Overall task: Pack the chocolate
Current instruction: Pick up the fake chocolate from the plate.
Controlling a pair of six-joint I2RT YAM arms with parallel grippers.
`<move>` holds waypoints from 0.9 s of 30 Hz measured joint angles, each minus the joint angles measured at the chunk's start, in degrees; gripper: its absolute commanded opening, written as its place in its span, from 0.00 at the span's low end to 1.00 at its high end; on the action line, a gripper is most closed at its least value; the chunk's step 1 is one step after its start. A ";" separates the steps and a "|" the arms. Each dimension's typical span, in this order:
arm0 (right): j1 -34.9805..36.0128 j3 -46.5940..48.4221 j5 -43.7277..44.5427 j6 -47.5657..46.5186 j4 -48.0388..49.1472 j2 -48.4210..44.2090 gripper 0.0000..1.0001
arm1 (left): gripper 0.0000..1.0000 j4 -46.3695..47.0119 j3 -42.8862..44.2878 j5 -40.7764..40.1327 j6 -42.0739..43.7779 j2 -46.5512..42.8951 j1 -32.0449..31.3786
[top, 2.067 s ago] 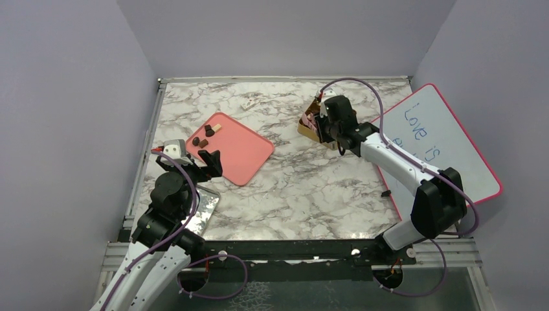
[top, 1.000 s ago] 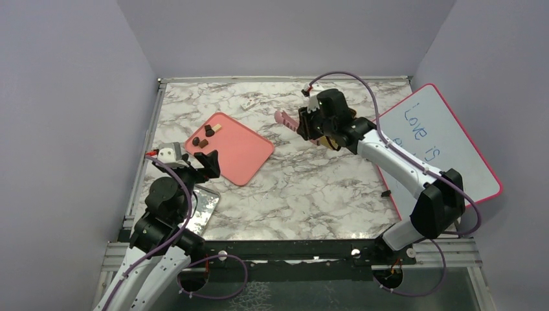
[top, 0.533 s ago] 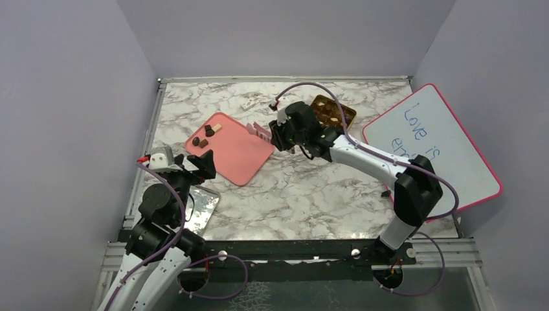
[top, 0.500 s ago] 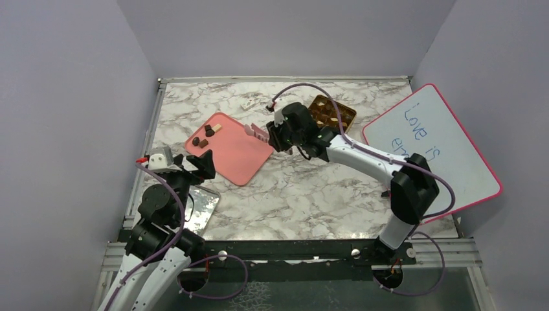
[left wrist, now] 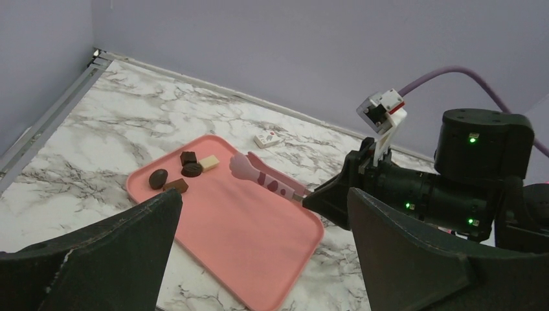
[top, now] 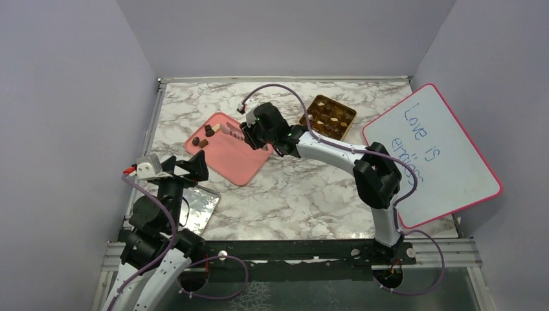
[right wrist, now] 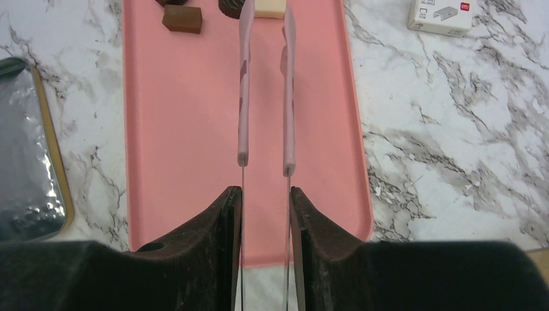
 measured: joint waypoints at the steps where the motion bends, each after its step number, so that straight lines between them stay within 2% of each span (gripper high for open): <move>1: 0.11 0.57 -0.20 -0.11 0.35 0.79 0.35 | 0.99 0.00 -0.02 -0.22 -0.09 -0.46 0.00; 16: 5.38 6.45 -0.96 -1.70 1.49 8.22 0.39 | 0.99 0.00 -0.07 -2.16 -1.07 -3.89 0.00; 27: 6.93 14.73 -0.24 -5.05 -1.07 13.68 0.40 | 0.99 -0.02 -0.07 -2.21 -1.05 -3.91 0.00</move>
